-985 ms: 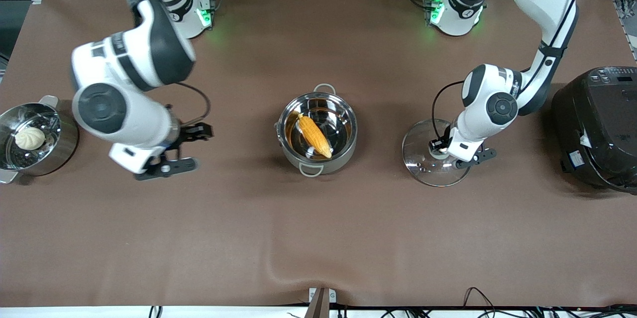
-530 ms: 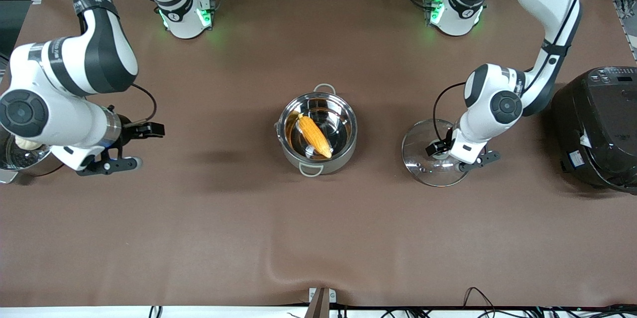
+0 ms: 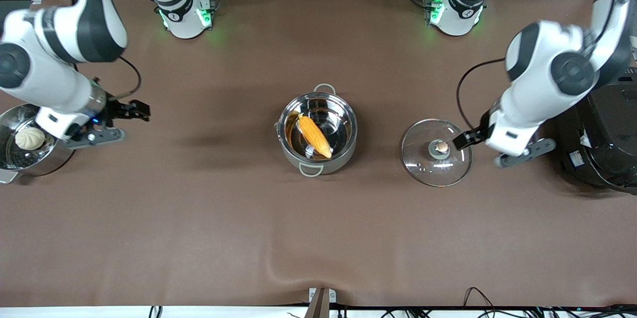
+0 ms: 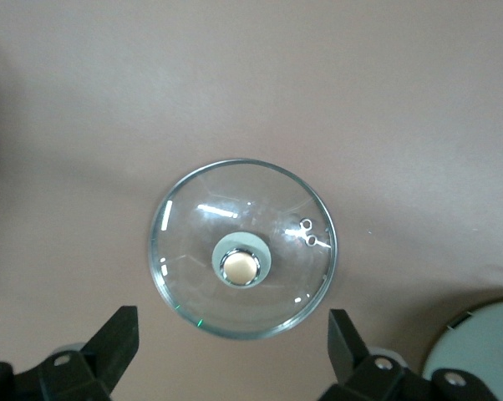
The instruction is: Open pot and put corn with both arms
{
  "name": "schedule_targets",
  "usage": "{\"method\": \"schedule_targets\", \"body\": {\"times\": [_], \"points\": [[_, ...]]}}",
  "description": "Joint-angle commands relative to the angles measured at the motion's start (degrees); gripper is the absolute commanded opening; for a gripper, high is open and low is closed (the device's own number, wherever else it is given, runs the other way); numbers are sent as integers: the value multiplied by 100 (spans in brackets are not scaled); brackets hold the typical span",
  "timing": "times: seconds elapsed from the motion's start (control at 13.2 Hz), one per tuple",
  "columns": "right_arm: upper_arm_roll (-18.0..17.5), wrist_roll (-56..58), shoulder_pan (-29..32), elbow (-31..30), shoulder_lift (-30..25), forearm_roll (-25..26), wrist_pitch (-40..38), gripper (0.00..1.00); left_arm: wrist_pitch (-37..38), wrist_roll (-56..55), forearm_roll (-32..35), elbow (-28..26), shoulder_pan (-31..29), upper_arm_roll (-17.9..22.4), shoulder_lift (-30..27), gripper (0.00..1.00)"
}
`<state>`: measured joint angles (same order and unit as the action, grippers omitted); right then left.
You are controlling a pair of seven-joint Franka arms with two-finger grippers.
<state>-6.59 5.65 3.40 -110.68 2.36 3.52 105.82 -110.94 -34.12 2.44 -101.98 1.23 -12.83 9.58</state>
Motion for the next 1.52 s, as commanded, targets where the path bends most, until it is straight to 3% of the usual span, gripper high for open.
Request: {"method": "schedule_targets", "body": {"times": [0.0, 0.23, 0.83, 1.06, 1.21, 1.29, 1.44], "points": [[253, 146, 29, 36, -324, -167, -174, 100, 746, 1, 116, 545, -44, -36, -96, 100], [368, 138, -6, 940, -306, -291, -973, 100, 1126, 597, 116, 784, -53, 17, -342, 100], [676, 32, -50, 2294, -306, -291, -2247, 100, 1592, 1020, 107, 785, -114, 43, -860, 100], [659, -20, -50, 2454, -333, -300, -2408, 100, 1689, 1292, 107, 802, -185, 113, -1001, 100], [624, -396, -59, 2454, -350, -396, -2417, 100, 1959, 1337, 107, 1177, 401, 762, -888, 100], [615, -459, -67, 2446, -394, -396, -2478, 100, 2179, 1346, 90, 1476, 491, 869, -809, 100], [614, -451, -68, 2454, -394, -405, -2548, 100, 2287, 1390, 72, 1514, 483, 835, -800, 100]]}}
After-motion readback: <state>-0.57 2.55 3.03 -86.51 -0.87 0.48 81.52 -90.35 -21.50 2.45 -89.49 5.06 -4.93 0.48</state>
